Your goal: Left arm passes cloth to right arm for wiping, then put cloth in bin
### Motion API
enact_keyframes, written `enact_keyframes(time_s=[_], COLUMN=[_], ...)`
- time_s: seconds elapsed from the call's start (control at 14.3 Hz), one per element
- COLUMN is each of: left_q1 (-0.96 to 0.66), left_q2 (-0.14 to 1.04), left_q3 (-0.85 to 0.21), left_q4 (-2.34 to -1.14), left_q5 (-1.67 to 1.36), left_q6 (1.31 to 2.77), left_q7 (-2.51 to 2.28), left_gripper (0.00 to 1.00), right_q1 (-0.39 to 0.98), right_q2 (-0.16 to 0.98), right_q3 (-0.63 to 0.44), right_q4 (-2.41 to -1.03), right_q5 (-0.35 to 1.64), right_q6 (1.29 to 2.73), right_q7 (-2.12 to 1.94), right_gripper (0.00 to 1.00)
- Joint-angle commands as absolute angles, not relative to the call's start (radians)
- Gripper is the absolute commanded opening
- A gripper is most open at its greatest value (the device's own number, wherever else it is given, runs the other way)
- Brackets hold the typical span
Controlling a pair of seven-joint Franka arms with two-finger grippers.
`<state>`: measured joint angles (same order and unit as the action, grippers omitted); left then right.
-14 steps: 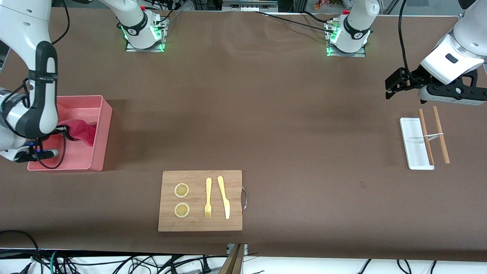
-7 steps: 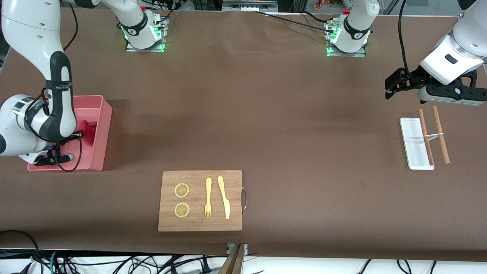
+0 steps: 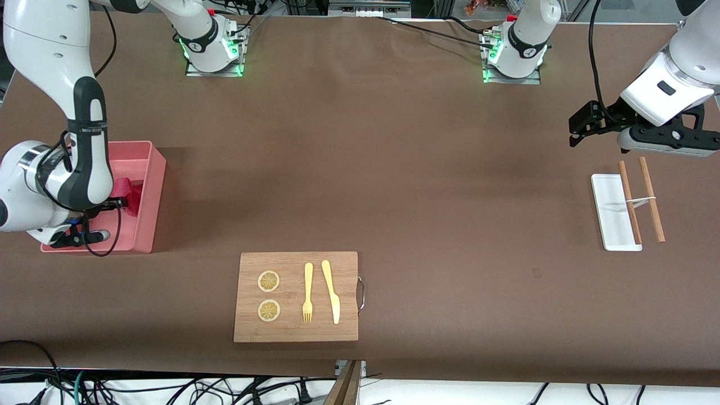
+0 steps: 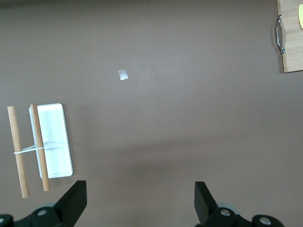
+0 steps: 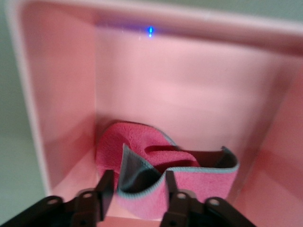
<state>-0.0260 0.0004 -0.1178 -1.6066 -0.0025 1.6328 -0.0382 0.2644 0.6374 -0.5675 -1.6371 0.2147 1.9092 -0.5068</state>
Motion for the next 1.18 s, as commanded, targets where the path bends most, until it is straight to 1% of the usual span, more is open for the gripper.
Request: enact_keyframes(time_s=[0.0,0.21,0.35,0.42,0.56,0.63,0.91,0.98,1.12], left_q1=[-0.02,-0.025,-0.023,-0.021,-0.02,-0.02,-0.014,-0.011,-0.009], left_q2=[-0.003,0.0,0.0,-0.003,-0.008,-0.011,-0.011,-0.011,-0.011], left_q3=[-0.121,-0.123,-0.123,-0.123,-0.123,-0.123,-0.124,-0.124,-0.118], left_q4=[-1.605,-1.603,-1.603,-1.603,-1.603,-1.603,-1.608,-1.608,-1.606], left_q5=[0.0,0.0,0.0,0.0,0.0,0.0,0.0,0.0,0.0], left_q6=[1.621,1.626,1.628,1.625,1.618,1.618,1.618,1.618,1.618], left_q7=[-0.043,-0.043,-0.043,-0.043,-0.043,-0.043,-0.041,-0.041,-0.043], left_gripper=[1.0,1.0,1.0,1.0,1.0,1.0,1.0,1.0,1.0], right_q1=[0.265,0.265,0.265,0.264,0.214,0.193,0.152,0.144,0.107], right_q2=[0.476,0.364,0.295,0.252,0.171,0.144,0.084,0.074,0.039], right_q3=[-0.565,-0.549,-0.508,-0.458,-0.341,-0.309,-0.287,-0.252,-0.216], right_q4=[-1.651,-1.625,-1.573,-1.557,-1.554,-1.554,-1.562,-1.56,-1.562], right_q5=[0.229,0.203,0.113,0.056,-0.024,-0.028,-0.014,-0.023,-0.014], right_q6=[1.843,1.772,1.679,1.645,1.643,1.65,1.643,1.629,1.591], right_q7=[-0.5,-0.503,-0.506,-0.506,-0.503,-0.502,-0.5,-0.496,-0.369], right_gripper=[1.0,1.0,1.0,1.0,1.0,1.0,1.0,1.0,1.0])
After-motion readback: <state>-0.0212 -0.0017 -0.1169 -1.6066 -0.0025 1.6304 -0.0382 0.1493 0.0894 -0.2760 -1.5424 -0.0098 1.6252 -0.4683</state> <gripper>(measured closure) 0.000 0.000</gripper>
